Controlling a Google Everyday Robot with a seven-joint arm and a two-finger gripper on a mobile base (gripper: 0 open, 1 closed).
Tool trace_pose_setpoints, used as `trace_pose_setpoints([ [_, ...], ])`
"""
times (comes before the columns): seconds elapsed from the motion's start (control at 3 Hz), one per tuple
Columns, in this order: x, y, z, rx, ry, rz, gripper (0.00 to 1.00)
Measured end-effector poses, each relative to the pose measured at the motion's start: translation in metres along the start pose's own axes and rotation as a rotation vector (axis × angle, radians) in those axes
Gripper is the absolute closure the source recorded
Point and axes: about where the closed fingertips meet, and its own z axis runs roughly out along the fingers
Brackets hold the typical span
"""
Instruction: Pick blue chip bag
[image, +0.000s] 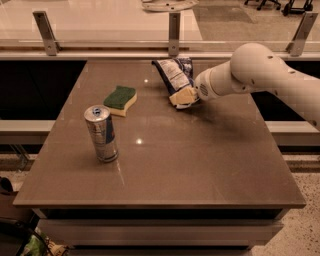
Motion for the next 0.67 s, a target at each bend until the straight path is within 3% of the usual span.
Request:
trace_pose_setpoints([
  [0.33, -0.003, -0.003, -0.002, 0.003, -0.002, 0.002, 1.0],
  [0.67, -0.014, -0.015, -0.016, 0.039, 0.008, -0.01, 1.0],
])
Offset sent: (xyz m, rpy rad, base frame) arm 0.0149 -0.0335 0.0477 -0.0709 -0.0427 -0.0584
